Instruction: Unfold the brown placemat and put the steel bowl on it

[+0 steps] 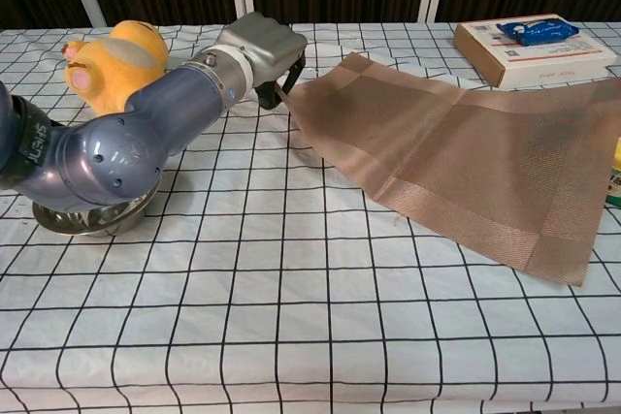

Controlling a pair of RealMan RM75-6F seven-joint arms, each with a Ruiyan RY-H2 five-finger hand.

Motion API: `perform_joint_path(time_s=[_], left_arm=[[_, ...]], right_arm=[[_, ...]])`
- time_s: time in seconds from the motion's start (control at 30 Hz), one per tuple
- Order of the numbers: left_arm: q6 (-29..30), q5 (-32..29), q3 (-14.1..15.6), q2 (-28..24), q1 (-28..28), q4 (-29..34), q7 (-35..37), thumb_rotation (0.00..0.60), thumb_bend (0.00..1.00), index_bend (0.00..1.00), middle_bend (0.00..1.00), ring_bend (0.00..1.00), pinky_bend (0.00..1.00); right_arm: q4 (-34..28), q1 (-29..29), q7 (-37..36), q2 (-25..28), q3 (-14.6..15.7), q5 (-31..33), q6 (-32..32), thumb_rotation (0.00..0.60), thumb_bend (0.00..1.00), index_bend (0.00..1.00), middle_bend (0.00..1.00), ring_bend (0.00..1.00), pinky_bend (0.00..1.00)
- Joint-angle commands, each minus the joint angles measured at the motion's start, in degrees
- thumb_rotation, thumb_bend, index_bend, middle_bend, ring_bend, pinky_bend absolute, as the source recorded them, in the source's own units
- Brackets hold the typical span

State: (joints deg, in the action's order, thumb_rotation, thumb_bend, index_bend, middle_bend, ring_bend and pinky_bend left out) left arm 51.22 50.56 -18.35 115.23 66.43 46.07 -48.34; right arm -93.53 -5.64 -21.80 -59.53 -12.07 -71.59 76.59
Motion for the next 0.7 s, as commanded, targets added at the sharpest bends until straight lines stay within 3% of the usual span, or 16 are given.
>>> perform_joint_path(time_s=[0.03, 0.3, 0.7], left_arm=[[2.2, 1.0, 1.3, -4.7, -2.7, 8.1, -1.2, 0.6, 0.42, 0.66, 0.27, 0.08, 0.18], [6.1, 2.0, 6.1, -16.5, -8.0, 33.3, -5.1, 0.6, 0.42, 0.66, 0.26, 0.08, 0.18], [9.6, 0.4, 13.1, -25.1, -10.4, 53.9, -13.0, 0.6, 0.42, 0.66, 0.27, 0.08, 0.18]], right_arm=[[0.0, 0.0, -0.1, 0.0, 0.0, 0.0, -0.1, 0.6, 0.11, 0.0, 0.0, 0.01, 0.19], [0.0, 0.0, -0.1, 0.0, -0.1, 0.2, -0.2, 0.6, 0.11, 0.0, 0.0, 0.01, 0.19], [-0.1, 0.1, 0.1, 0.0, -0.2, 0.2, -0.1, 0.6, 0.11, 0.0, 0.0, 0.01, 0.19]])
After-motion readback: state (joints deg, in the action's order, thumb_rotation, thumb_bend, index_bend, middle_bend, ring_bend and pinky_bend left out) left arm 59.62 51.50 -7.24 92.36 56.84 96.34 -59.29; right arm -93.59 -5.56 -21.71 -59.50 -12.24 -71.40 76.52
